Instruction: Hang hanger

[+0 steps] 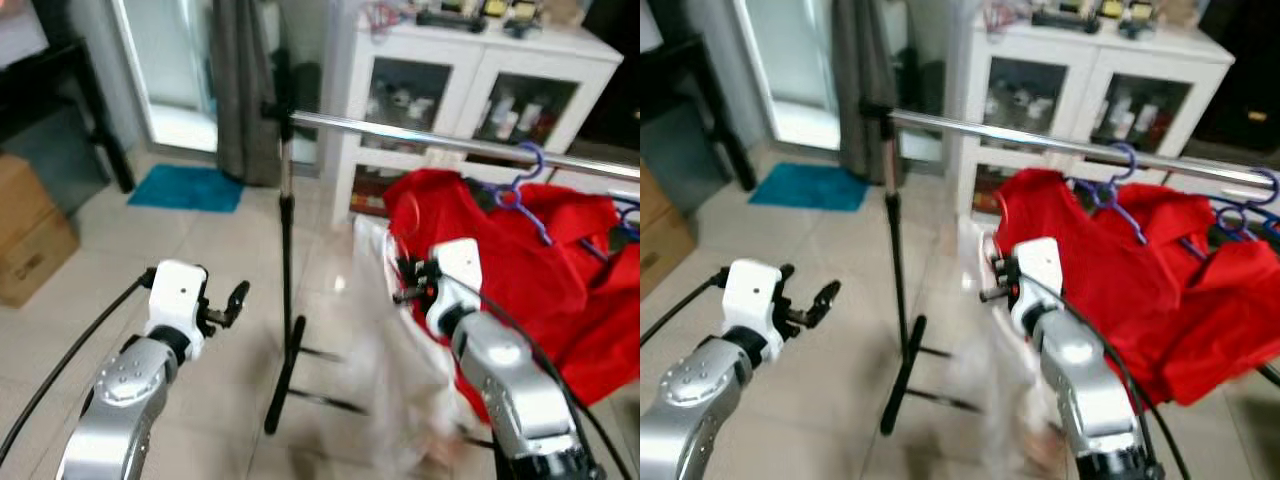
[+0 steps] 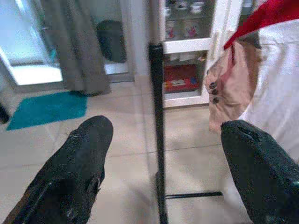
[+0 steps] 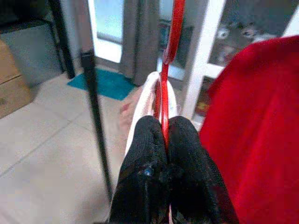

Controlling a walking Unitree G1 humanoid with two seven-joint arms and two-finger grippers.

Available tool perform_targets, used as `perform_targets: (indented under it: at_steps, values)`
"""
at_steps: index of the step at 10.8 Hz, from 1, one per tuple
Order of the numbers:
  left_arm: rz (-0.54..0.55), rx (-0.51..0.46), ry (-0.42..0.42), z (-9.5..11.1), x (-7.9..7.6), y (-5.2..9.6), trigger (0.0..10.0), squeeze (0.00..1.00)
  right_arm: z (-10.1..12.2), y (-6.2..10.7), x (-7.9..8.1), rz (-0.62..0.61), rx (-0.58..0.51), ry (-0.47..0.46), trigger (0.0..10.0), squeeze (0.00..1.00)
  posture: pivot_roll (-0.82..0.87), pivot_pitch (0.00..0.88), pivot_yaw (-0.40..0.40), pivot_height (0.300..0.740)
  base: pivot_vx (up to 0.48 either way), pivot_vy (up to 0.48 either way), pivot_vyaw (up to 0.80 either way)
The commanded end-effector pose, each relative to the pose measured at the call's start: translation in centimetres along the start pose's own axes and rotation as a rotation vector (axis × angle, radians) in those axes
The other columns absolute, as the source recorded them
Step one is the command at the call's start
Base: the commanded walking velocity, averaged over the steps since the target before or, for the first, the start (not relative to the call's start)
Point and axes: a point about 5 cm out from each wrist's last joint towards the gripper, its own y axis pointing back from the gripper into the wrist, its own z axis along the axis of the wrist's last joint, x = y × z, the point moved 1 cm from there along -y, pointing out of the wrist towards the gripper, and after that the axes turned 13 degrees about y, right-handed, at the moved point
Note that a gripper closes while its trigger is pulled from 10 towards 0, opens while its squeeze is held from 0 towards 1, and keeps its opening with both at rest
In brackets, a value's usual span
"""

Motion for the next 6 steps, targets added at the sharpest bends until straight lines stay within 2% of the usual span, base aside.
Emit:
perform_targets:
  at_steps: [1,2,3,4,6]
  values:
    - [-0.033,-0.016,-0.005,0.3,-0.9,-0.2,10.0,1.0,0.6,0.3,-1.1,-0.02,-0.023,0.008,10.0,0.0,0.13,0.0,-0.038,0.74,0.394,0.0,0.0]
    - [-0.034,-0.019,-0.003,0.2,-1.0,-0.1,10.0,1.0,0.9,0.3,-1.3,0.01,-0.04,0.015,10.0,0.0,0.13,0.0,-0.041,0.74,0.0,0.0,0.0]
    - [-0.031,-0.01,-0.011,0.0,-1.0,0.0,10.0,0.88,1.2,0.3,-1.6,0.037,-0.045,0.003,10.0,0.0,0.13,0.0,-0.044,0.74,0.0,0.0,0.0]
    - [-0.042,-0.006,-0.047,0.0,-1.1,0.1,10.0,0.0,2.0,0.2,-1.7,0.055,-0.072,0.007,10.0,0.0,0.13,0.0,-0.047,0.74,0.0,0.0,0.0]
    - [-0.092,-0.007,-0.088,0.2,-1.7,0.0,10.0,0.0,4.2,-1.0,-1.8,0.044,-0.122,-0.044,10.0,0.0,0.13,0.0,-0.05,0.74,0.0,0.0,0.0]
